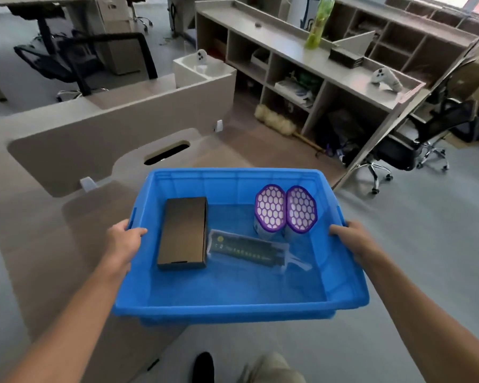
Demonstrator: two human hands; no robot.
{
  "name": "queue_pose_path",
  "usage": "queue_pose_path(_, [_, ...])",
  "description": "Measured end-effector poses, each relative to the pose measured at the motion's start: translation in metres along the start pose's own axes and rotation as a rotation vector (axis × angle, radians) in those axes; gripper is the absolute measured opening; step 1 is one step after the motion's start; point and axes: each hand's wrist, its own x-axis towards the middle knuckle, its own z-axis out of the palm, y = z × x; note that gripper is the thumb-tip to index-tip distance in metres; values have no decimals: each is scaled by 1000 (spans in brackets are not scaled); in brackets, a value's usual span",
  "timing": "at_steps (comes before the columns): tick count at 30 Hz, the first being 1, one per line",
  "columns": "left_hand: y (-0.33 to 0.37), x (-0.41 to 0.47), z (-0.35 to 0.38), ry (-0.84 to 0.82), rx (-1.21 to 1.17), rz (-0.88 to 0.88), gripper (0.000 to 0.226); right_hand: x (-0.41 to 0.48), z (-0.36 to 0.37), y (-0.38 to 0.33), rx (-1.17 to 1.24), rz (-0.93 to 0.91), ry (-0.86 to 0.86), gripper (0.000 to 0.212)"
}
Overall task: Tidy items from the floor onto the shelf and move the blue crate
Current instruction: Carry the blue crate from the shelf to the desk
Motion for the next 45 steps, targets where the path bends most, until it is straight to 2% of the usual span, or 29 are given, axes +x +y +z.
queue_pose_path(10, [43, 98, 109, 197, -52, -112, 10, 225, 22, -99, -134, -97, -147, 21])
queue_pose_path(17, [79, 123, 211, 448, -115, -207, 15, 394, 39, -182, -307, -181, -330, 26])
queue_pose_path(21, [101, 146, 258, 539, -168, -238, 23, 461, 55, -228, -355, -244, -393, 20])
queue_pose_path(24, [117, 166, 281, 565, -194, -247, 20, 498, 70, -254, -359, -252, -431, 18])
queue_pose_path(29, [134, 198, 297, 586, -177, -258, 17, 543, 97, -284, -366, -282, -468, 24])
queue_pose_path(34, [137, 222, 294, 561, -98, -273, 19, 561, 109, -293, -402, -305, -446, 47])
queue_pose_path(40, [127, 196, 299, 491, 70, -272, 54, 533, 74, -270, -606, -445, -383, 52])
queue_pose_path(45, [90, 134, 320, 479, -53, -219, 62, 500, 31, -218, -629, -471, -299, 45])
